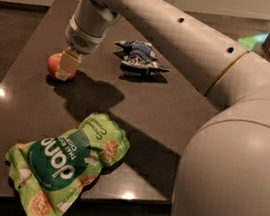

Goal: Move apple near green rice chip bag

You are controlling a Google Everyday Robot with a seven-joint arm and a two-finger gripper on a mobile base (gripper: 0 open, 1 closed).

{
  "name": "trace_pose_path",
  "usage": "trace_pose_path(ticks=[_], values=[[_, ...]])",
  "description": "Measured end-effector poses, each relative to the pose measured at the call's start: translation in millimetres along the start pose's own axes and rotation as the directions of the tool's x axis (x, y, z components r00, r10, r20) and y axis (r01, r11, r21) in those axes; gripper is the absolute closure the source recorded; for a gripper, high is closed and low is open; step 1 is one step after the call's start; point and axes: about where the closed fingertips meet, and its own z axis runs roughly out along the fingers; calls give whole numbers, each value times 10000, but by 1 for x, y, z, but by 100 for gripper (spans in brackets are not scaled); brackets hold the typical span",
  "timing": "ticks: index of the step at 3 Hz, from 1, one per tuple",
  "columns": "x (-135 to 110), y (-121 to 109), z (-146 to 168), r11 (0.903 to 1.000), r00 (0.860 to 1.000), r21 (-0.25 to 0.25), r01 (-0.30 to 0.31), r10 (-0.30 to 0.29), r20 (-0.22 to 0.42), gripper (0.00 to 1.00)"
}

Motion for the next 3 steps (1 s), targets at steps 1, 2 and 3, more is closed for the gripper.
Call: trace_pose_path(ticks=[1,2,3], values=[[-2,6,-4,9999,9999,-129,37,-35,170,64],[-1,12,-11,9997,9993,-201,141,-134,360,87],[9,18,-24,9991,9982,-278,310,-295,513,100]])
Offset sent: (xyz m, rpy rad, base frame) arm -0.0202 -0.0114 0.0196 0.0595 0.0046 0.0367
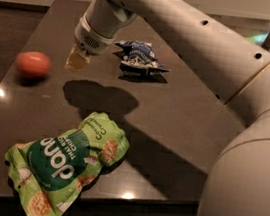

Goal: Move apple near green rice chip bag

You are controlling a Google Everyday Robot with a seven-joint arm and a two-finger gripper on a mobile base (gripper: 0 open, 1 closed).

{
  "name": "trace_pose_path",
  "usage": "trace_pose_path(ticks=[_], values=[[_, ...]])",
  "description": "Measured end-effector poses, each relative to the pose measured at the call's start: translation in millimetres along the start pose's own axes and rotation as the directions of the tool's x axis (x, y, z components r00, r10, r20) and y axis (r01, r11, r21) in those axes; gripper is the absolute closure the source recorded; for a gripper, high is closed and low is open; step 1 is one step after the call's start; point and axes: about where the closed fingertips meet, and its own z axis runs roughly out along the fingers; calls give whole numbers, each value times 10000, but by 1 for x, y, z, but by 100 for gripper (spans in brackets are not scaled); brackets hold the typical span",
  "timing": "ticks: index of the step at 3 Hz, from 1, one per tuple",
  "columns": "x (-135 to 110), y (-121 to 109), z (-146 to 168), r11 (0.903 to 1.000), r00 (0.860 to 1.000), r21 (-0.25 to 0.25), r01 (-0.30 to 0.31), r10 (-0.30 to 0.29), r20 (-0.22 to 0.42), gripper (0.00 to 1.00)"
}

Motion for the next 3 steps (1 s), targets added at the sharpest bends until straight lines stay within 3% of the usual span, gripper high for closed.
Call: trace_pose_path(ticks=[2,3], values=[[35,25,-29,9989,9992,-241,394,-394,41,100],[34,24,-27,9989,9992,-252,397,-396,40,81]])
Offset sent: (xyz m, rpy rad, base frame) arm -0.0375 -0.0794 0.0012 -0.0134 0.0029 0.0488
